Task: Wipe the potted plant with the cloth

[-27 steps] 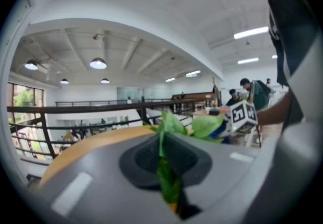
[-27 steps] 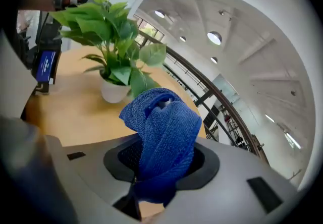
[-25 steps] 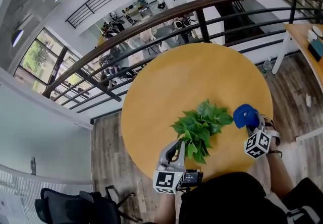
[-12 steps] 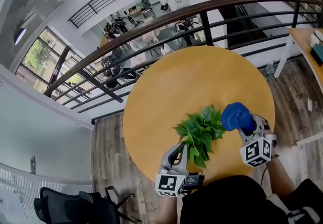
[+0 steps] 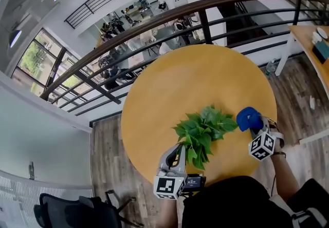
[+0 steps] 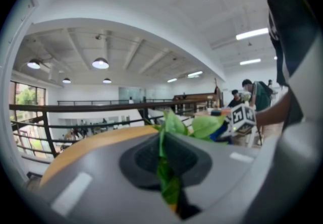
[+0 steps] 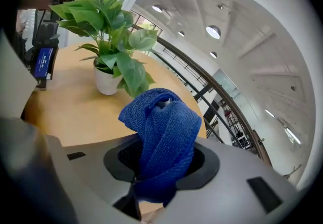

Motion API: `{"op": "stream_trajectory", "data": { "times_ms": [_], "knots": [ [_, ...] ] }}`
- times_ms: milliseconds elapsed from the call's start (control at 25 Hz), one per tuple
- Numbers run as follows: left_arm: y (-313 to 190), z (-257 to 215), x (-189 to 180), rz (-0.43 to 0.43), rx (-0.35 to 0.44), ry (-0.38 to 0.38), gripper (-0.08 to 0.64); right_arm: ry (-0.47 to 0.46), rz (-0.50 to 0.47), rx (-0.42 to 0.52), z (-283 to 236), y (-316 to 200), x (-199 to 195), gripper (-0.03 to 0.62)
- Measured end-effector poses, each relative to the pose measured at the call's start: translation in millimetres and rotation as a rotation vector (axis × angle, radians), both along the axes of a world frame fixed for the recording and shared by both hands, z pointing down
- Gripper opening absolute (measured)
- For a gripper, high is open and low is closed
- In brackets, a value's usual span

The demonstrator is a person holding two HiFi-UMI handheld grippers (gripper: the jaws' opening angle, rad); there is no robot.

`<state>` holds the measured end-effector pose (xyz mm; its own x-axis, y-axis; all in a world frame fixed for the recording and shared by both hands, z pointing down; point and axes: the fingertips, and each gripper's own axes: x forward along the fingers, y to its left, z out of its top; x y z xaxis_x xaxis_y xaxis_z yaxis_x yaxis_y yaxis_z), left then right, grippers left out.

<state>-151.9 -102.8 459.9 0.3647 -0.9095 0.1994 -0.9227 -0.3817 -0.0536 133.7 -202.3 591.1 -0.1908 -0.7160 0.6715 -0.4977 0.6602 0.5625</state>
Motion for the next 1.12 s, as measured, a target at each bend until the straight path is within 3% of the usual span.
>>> {"op": "stream_trajectory", "data": {
  "times_ms": [240, 400, 520, 680, 920, 1040, 1120],
  "knots": [
    [4.3, -0.5, 1.4, 0.000, 0.000, 0.003, 0.006, -0.101, 0.074, 0.114, -50.4, -14.6, 8.4, 0.163],
    [1.3, 0.0, 0.1, -0.005, 0.005, -0.001, 0.006, -0.239, -0.020, 0.190, -92.7, -7.0, -36.3, 0.163],
    [-1.9, 1.8, 0.9, -0.009, 0.004, 0.004, 0.006, -0.301, -0.114, 0.145, -86.5, 12.9, -72.2, 0.163],
    [-1.8, 2.3, 0.9, -0.019, -0.007, 0.016, 0.006, -0.171, -0.144, 0.058, -36.5, 32.4, -69.0, 0.163],
    [0.4, 2.8, 0.6, -0.022, -0.005, 0.022, 0.006, 0.052, -0.068, -0.019, 16.7, 31.7, -3.6, 0.163],
    [-0.1, 2.2, 1.2, -0.016, -0.002, 0.022, 0.006, 0.089, -0.011, 0.000, 13.5, 21.0, 21.3, 0.163],
    [-0.2, 2.5, 1.5, -0.011, -0.001, 0.021, 0.006, 0.059, 0.033, 0.048, -4.3, 6.4, 28.5, 0.163]
  ]
}}
